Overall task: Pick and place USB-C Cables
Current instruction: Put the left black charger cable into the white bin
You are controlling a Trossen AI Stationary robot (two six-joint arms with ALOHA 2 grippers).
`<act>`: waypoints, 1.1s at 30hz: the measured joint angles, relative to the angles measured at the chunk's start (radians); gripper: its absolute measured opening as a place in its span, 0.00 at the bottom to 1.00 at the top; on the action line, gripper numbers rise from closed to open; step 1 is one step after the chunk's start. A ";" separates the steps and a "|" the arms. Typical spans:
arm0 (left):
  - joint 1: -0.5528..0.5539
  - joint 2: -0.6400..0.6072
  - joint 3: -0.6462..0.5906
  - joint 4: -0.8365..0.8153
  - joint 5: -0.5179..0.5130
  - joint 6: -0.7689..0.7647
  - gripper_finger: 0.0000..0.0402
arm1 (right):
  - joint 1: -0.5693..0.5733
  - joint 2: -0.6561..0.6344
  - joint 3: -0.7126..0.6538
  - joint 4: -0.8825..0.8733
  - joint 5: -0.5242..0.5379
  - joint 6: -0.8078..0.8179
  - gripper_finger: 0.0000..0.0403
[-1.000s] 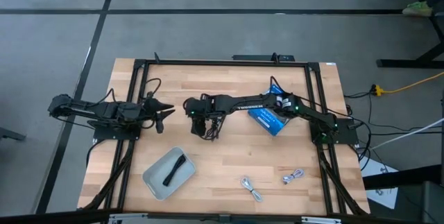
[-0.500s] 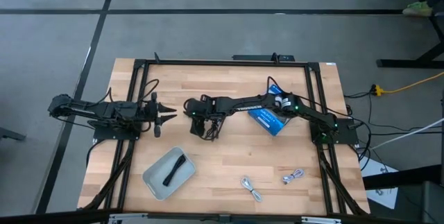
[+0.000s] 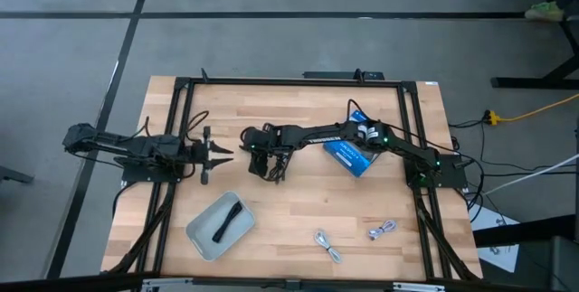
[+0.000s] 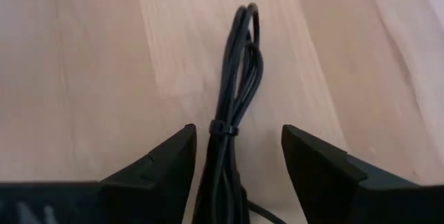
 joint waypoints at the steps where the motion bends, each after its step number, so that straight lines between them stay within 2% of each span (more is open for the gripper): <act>1: 0.000 0.000 -0.003 0.016 0.007 0.018 0.21 | 0.000 0.000 0.000 -0.001 0.000 0.000 0.54; 19: 0.000 -0.046 0.008 -0.029 0.013 0.017 0.22 | -0.008 0.017 0.001 0.006 -0.003 0.001 0.53; 23: 0.000 -0.046 0.008 -0.029 0.012 0.006 0.22 | -0.007 0.019 0.001 0.007 -0.007 0.000 0.42; 28: 0.000 -0.046 0.008 -0.030 0.011 -0.003 0.22 | -0.009 0.019 0.002 0.006 -0.027 -0.038 0.11; 30: 0.000 -0.046 0.008 -0.030 0.010 -0.003 0.22 | -0.010 0.019 0.002 0.006 -0.027 -0.085 0.09; 33: 0.000 -0.046 0.008 -0.030 0.010 -0.003 0.22 | -0.008 0.016 0.014 -0.018 0.041 -0.125 0.09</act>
